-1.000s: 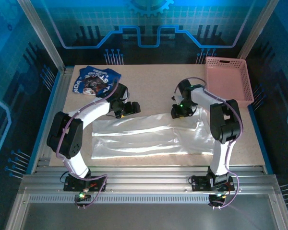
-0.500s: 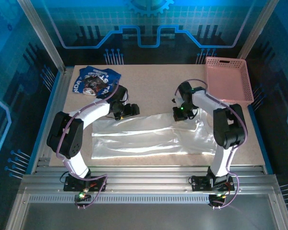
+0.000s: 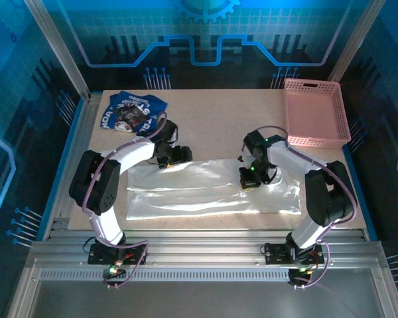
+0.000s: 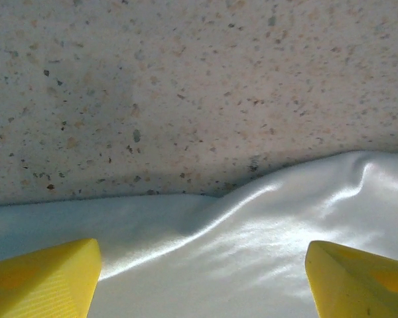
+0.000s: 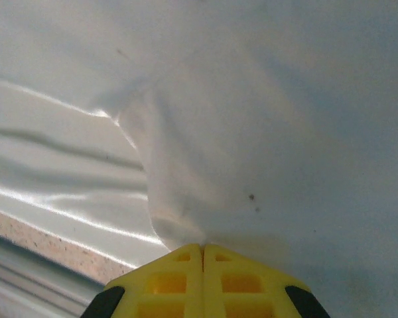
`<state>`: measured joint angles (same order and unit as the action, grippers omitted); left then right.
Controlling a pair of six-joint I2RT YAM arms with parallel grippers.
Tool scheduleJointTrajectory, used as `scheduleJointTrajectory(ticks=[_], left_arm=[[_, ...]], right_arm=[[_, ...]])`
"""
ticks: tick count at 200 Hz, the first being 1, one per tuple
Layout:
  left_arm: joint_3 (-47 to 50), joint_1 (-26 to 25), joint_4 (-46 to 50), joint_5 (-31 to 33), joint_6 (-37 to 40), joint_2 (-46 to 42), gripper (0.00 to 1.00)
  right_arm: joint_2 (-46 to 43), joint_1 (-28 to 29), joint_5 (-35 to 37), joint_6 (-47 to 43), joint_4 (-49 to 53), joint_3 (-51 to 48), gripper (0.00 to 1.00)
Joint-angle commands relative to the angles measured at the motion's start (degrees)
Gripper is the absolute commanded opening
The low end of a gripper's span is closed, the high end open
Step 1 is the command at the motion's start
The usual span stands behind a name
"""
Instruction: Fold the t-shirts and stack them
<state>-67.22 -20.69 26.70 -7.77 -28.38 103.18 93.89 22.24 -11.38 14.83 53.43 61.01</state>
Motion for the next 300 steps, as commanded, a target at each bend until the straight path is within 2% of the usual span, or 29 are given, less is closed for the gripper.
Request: scheduleJointTrajectory(ticks=[1, 12, 20, 28, 46, 52, 71, 89, 113, 173, 210, 261, 279, 300], left_arm=[[-0.63, -0.22, 1.85, 1.57, -0.18, 0.93, 0.81], [-0.56, -0.23, 2.19, 1.85, -0.25, 0.89, 0.81], [-0.46, -0.23, 2.30, 2.16, -0.36, 0.68, 0.81], [-0.28, -0.22, 2.39, 2.63, -0.62, 0.48, 0.81], [-0.26, 0.01, 2.57, 3.07, -1.30, 0.18, 0.82], [-0.36, 0.14, 2.69, 3.17, -1.54, 0.10, 0.82], [-0.72, 0.36, 3.01, 4.05, -2.70, 0.23, 0.82], [-0.58, 1.02, 3.30, 4.62, -3.95, 0.76, 0.82], [1.45, 2.75, 3.71, 5.94, -6.41, 1.00, 0.82], [7.67, 8.35, 1.95, 8.11, -8.56, 0.78, 0.78], [7.01, 10.76, 2.14, 10.51, -7.14, 1.42, 0.76], [-2.45, 13.65, 5.07, 10.44, -3.75, 4.89, 0.78], [-6.72, 13.57, 7.05, 10.01, -3.48, 3.91, 0.79], [-11.09, 13.24, 8.63, 8.55, -3.79, -0.38, 0.81]], right_arm=[[-2.46, 1.30, -3.54, 4.32, 4.29, -2.05, 0.12], [-3.98, 1.38, -3.39, 5.96, 5.65, -2.37, 0.19], [-5.25, 1.31, -2.68, 7.16, 6.86, -1.96, 0.36], [-6.65, 1.19, -2.07, 7.37, 7.65, -0.26, 0.46], [-8.66, 0.22, 2.40, 6.96, 8.75, 5.83, 0.61], [-8.45, -0.63, 3.61, 7.10, 8.92, 8.13, 0.63], [-4.88, -5.04, 5.72, 9.09, 7.41, 12.55, 0.64], [1.36, -9.82, 3.05, 12.20, 3.33, 12.98, 0.62], [8.36, -13.07, 3.19, 15.04, -3.74, 13.24, 0.62], [24.04, -16.21, 14.23, 20.54, -1.62, 23.08, 0.58], [28.41, -17.48, 16.29, 24.65, -2.00, 28.85, 0.59], [38.99, -17.92, 11.37, 23.05, 0.67, 46.25, 0.61], [38.33, -17.93, 8.79, 21.49, -1.84, 48.17, 0.63], [33.63, -17.93, 4.43, 17.50, -5.55, 48.06, 0.68]])
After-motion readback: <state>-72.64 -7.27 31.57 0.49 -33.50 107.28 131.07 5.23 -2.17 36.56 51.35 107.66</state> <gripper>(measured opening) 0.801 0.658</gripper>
